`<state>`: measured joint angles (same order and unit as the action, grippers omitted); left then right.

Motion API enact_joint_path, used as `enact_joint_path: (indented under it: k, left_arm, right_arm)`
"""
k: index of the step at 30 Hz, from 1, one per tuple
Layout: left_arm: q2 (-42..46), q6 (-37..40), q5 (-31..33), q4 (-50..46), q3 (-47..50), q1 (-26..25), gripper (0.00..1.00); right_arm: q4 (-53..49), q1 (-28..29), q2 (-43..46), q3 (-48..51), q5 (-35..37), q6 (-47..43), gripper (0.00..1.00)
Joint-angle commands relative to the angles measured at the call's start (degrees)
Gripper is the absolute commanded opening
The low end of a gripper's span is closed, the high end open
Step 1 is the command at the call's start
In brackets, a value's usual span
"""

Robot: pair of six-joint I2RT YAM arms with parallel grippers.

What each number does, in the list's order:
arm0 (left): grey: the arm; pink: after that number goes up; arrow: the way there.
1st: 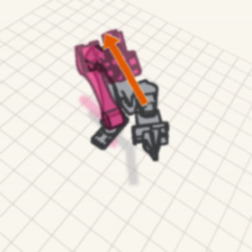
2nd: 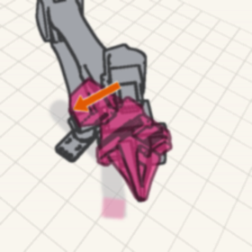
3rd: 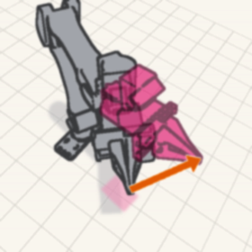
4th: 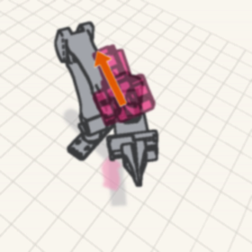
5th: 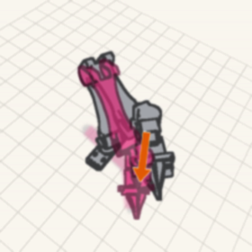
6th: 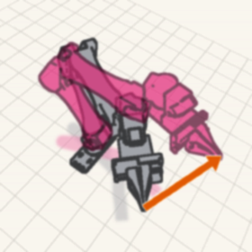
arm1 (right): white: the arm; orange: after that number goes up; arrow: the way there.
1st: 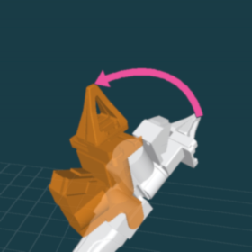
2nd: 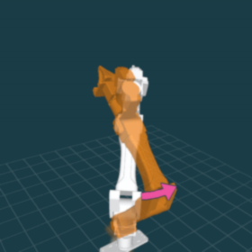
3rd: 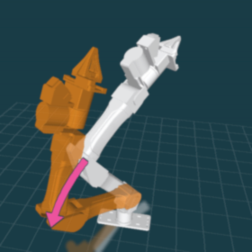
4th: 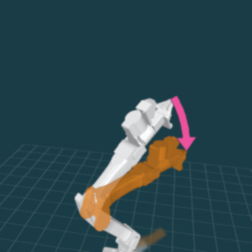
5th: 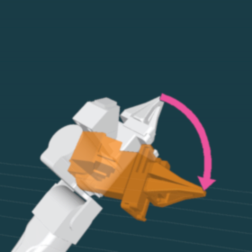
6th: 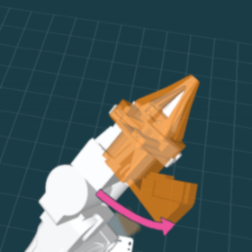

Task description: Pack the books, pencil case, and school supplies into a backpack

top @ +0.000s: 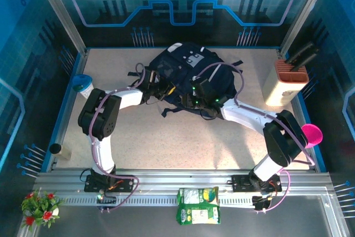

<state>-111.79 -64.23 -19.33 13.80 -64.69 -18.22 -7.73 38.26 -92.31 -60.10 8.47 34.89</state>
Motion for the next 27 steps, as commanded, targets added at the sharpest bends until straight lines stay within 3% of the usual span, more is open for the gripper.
enact_joint_path:
  k: [1,12,20,27]
  left_arm:
    - [4.5,0.1,-1.5,3.3,-0.1,-0.6,0.00]
    - [11.1,1.2,-1.3,-1.8,1.4,-2.8,0.00]
    - [11.1,0.9,-1.8,-1.8,1.4,-3.3,0.00]
    - [11.3,0.7,-2.0,-1.8,1.3,-3.6,0.00]
  right_arm:
    - [-2.0,1.2,-2.4,-1.9,-0.5,-0.7,0.41]
    - [-2.6,1.9,-6.5,-5.7,0.6,-0.5,0.41]
    - [-4.7,1.9,-9.0,-9.3,7.8,0.5,0.42]
    - [-4.1,2.1,-12.6,-12.5,7.9,-0.4,0.34]
